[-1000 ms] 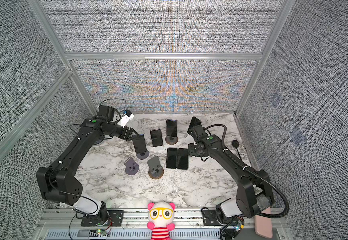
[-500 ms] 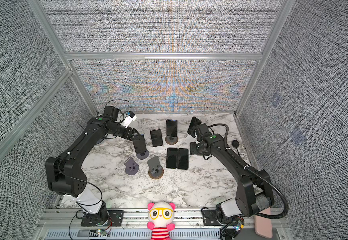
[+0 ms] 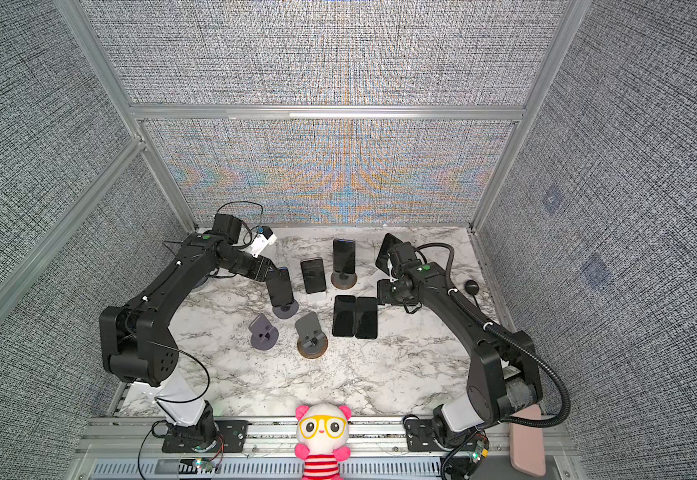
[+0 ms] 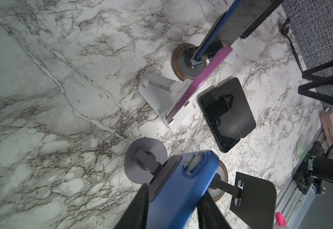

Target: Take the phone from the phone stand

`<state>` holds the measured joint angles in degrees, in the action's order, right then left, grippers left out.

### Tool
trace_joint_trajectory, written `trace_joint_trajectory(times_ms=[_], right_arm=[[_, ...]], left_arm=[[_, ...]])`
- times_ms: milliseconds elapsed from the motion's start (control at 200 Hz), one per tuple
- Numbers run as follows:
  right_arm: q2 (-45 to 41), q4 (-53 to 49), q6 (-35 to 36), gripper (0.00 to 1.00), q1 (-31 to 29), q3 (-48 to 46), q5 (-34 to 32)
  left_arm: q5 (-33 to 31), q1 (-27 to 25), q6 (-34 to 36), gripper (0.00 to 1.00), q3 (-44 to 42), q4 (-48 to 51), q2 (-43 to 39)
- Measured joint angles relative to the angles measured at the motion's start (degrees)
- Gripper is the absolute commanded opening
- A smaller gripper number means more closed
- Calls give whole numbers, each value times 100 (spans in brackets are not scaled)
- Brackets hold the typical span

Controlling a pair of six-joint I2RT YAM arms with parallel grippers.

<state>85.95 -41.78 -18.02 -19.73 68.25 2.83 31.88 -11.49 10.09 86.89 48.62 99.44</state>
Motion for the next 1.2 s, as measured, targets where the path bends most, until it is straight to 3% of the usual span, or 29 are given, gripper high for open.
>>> trace_joint_trajectory(times_ms=[350,830,1005,1201], right_arm=[[-160,-2,-31,66,7,-92,83],[-542,127,-74,65,-20,-190,570],[-813,505,192,62,-24,-221,1303],[-627,1161,527,60,-42,258,3154]], left_arm=[[20,0,24,15,9,105,20],[33,0,72,3,-7,249,-264],[240,0,153,2,55,361,-535],[1073,0,153,1,555,490,-835]])
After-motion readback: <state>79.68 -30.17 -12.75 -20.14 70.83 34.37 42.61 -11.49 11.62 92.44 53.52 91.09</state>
